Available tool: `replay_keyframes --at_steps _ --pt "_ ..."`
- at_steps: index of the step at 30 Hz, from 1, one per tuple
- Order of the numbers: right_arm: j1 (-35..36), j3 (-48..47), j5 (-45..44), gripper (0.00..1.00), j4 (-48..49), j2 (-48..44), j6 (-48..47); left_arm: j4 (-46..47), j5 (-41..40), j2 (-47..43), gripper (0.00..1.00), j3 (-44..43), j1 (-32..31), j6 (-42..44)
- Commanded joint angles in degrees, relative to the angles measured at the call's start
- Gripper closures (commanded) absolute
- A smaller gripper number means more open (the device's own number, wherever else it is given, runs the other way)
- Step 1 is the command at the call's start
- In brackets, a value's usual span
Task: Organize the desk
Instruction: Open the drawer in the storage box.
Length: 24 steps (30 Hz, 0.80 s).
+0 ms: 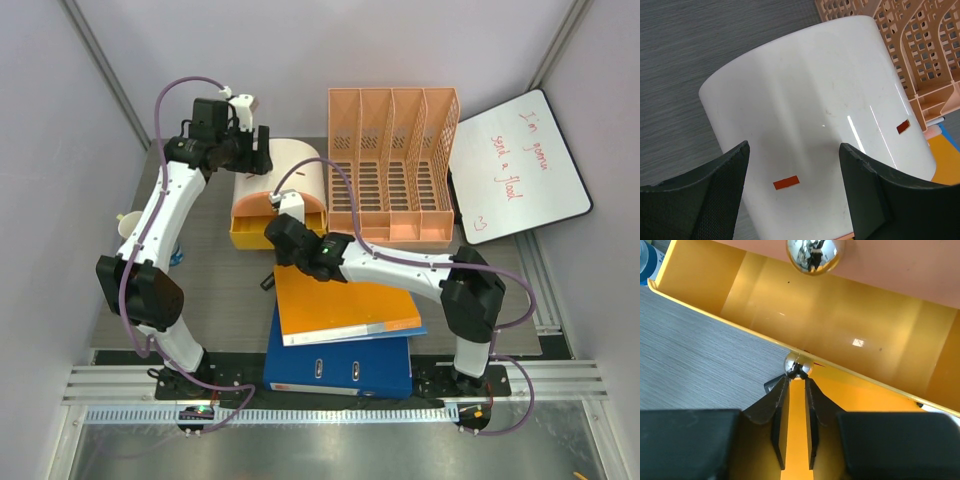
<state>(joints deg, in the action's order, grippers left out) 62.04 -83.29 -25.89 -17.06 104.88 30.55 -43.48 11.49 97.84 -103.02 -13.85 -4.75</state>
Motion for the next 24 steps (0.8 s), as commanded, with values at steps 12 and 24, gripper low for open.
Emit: replay_keyframes --at_steps 12,24 --pt "3.8 3.7 -4.7 0.77 2.4 -3.1 2.2 -0.2 0.0 -1.8 0.27 0.9 0.0 0.9" --pt "5.9 1.4 -12.8 0.57 5.2 -1.3 0.7 -0.1 -0.1 -2.3 0.27 2.0 0.0 1.2"
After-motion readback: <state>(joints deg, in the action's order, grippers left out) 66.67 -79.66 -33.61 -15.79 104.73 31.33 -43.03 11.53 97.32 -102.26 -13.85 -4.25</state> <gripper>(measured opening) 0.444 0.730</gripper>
